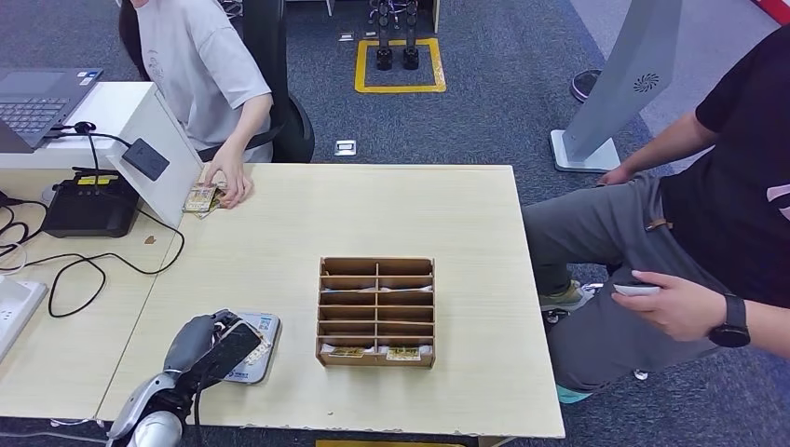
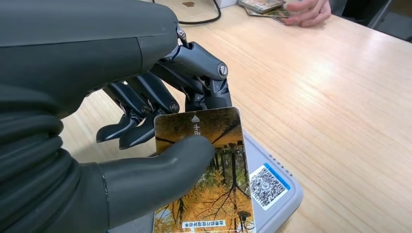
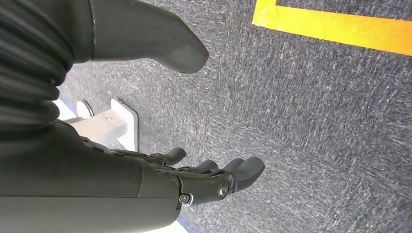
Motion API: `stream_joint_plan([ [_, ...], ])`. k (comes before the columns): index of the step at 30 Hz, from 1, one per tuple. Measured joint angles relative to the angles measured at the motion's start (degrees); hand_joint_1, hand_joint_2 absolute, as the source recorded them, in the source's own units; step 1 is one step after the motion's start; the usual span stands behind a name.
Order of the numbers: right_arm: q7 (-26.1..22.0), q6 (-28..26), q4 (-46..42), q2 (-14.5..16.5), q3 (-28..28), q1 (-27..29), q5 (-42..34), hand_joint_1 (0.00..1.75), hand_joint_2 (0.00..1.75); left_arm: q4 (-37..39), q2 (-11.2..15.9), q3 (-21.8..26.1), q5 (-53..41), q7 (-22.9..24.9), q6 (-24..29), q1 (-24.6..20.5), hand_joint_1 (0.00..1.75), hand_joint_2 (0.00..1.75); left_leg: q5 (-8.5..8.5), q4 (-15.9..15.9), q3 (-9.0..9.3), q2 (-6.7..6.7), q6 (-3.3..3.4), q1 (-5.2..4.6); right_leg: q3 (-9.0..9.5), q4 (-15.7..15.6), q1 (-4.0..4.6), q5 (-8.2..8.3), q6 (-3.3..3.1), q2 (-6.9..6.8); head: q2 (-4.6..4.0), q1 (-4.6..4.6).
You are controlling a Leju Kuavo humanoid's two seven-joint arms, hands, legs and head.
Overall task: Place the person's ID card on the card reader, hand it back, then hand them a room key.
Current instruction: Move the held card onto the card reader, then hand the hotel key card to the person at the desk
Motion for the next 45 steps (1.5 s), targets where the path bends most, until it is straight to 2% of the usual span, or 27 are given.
stream_joint_plan([
  [15,-0.17,0.02,0.0,0.0,-0.66,-0.06,0.98,0.0,1.75,2.89,-0.99,-0.28,-3.16,0.58,1.78,-0.66,1.75,1.75,0.0,0.0,0.05,-0.02,0.01,-0.02,0.06,0.0,-0.02,0.0,0.0,-0.02,-0.01,-0.01],
  [18,-0.19,0.02,0.0,0.0,-0.97,-0.06,1.24,0.0,1.75,2.98,-1.26,-0.28,-1.84,-0.52,2.19,-0.73,1.75,1.75,0.0,0.0,0.05,-0.02,0.01,-0.02,0.07,0.0,-0.02,0.0,0.0,-0.02,0.01,-0.01],
  [20,-0.25,-0.01,0.0,0.0,-1.35,-0.06,1.49,0.0,1.75,2.76,-1.63,-0.21,3.07,-2.91,2.0,-0.7,1.75,1.75,0.0,0.0,0.05,-0.02,0.01,-0.02,0.06,0.0,-0.02,0.0,0.0,-0.03,0.02,-0.01],
  [24,-0.59,-0.3,0.0,0.01,-1.89,-0.05,2.3,0.0,1.75,-1.4,-3.17,1.06,20.67,-9.6,2.63,-0.98,1.75,1.75,0.02,0.01,0.02,-0.03,0.0,-0.01,0.04,0.0,-0.01,0.01,0.01,-0.04,0.01,0.01],
  [27,-0.86,-0.69,0.0,0.07,-2.03,-0.07,2.83,0.0,1.75,-5.65,-3.72,2.7,31.86,-10.78,2.75,-2.59,1.75,1.75,0.02,0.02,0.01,-0.05,0.0,-0.02,0.04,0.0,-0.02,0.02,0.01,-0.05,0.0,0.0],
  [31,-0.92,-0.82,0.0,0.11,-2.38,-0.07,3.31,0.0,1.75,-10.03,-3.3,5.34,37.26,-13.4,4.23,-5.24,1.75,1.75,0.02,0.02,0.01,-0.05,0.0,-0.01,0.04,0.0,-0.01,0.03,0.01,-0.04,0.0,0.0],
  [36,-0.91,-0.8,0.0,0.13,-2.77,-0.08,3.77,0.0,1.75,-12.32,-2.05,8.0,36.31,-15.04,5.95,-7.9,1.75,1.75,0.02,0.01,0.02,-0.05,0.0,0.0,0.03,0.01,-0.01,0.02,0.0,-0.04,-0.01,-0.01],
  [39,-0.88,-0.74,0.0,0.11,-2.9,-0.1,4.34,0.0,1.75,-12.52,-1.86,8.6,32.95,-16.45,8.87,-9.31,1.75,1.75,0.02,0.01,0.0,-0.06,0.0,0.0,0.03,0.01,-0.01,0.02,0.01,-0.04,0.0,0.0],
  [41,-0.91,-0.56,0.0,0.11,-2.9,-0.22,5.06,0.0,1.75,-12.41,-1.43,8.79,25.42,-17.93,13.65,-10.88,1.75,1.75,0.02,0.01,-0.01,-0.06,0.0,-0.01,0.03,0.01,-0.01,0.02,0.01,-0.04,0.0,0.01],
  [45,-1.37,0.32,0.0,0.14,-2.9,-0.98,6.47,0.0,1.75,-10.48,-0.31,8.81,3.29,-19.04,24.8,-14.15,1.75,1.75,0.03,0.02,0.01,-0.04,0.01,-0.04,0.03,0.01,-0.05,0.03,0.01,-0.03,0.01,0.0],
])
